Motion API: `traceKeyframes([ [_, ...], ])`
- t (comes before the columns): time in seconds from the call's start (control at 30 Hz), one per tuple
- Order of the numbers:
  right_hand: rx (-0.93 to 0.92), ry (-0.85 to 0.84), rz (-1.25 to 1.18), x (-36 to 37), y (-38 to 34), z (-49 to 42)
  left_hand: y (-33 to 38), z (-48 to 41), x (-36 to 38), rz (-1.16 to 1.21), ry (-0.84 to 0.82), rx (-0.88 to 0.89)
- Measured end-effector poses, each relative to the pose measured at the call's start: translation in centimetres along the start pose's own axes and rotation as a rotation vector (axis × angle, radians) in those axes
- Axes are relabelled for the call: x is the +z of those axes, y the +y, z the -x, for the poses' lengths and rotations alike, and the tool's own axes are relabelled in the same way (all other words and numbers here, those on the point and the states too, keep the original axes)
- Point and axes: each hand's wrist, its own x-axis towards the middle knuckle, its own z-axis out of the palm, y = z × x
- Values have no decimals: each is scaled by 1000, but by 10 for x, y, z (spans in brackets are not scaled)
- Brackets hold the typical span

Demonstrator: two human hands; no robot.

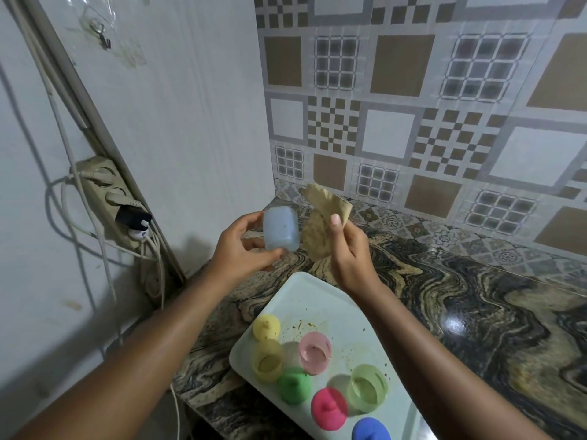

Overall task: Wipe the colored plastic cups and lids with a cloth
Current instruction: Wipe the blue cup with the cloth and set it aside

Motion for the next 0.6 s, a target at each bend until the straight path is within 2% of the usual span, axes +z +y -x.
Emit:
traceKeyframes([
  [0.17,-90,-182,221,12,-20,-9,8,3,11,-4,-42,-22],
  [0.3,-191,-369,389,18,-15,-11,11,5,12,-12,9,10],
  [0.43,-236,-381,386,16,-9,-4,9,5,7,-99,8,71],
  [0.6,-306,-384,374,16,-4,9,9,6,10,-54,29,69],
])
